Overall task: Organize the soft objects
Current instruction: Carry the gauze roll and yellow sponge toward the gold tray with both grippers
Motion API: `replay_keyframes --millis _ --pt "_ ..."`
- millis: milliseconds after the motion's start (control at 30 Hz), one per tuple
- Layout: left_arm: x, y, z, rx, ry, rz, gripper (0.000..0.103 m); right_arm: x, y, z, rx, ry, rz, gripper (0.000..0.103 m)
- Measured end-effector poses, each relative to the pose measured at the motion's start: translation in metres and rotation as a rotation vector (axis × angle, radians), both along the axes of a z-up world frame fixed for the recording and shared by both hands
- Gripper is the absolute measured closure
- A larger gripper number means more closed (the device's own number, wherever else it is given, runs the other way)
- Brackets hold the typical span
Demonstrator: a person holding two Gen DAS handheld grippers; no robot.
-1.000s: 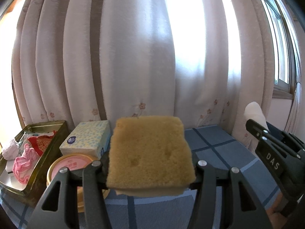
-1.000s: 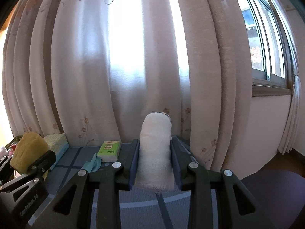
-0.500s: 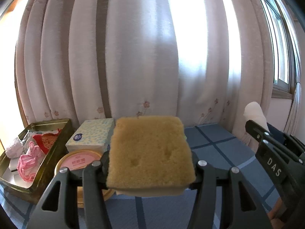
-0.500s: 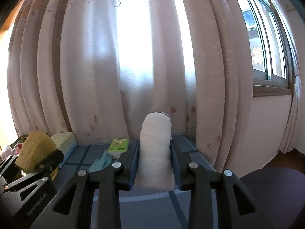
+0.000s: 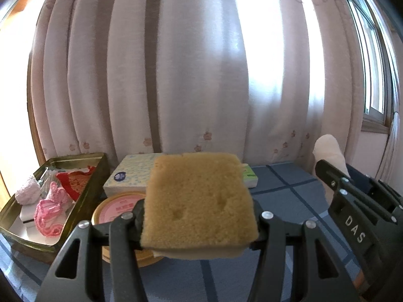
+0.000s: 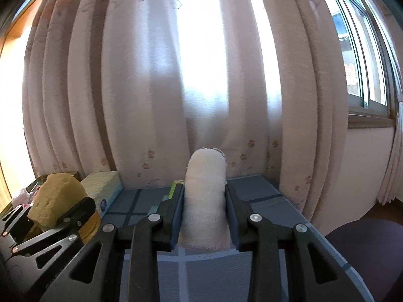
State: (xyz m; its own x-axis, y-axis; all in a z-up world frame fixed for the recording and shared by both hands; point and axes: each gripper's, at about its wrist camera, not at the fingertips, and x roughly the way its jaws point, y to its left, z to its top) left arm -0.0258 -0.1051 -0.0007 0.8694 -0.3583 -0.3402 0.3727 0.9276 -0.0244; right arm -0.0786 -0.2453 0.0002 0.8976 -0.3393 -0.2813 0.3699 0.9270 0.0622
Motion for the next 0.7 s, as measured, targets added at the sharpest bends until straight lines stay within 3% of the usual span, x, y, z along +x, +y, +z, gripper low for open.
replay_keyframes --millis 700 --pt "0.001 0.048 0.001 -0.009 -0.012 0.057 0.049 0.016 0.051 0.0 0.001 0.005 0.088 0.068"
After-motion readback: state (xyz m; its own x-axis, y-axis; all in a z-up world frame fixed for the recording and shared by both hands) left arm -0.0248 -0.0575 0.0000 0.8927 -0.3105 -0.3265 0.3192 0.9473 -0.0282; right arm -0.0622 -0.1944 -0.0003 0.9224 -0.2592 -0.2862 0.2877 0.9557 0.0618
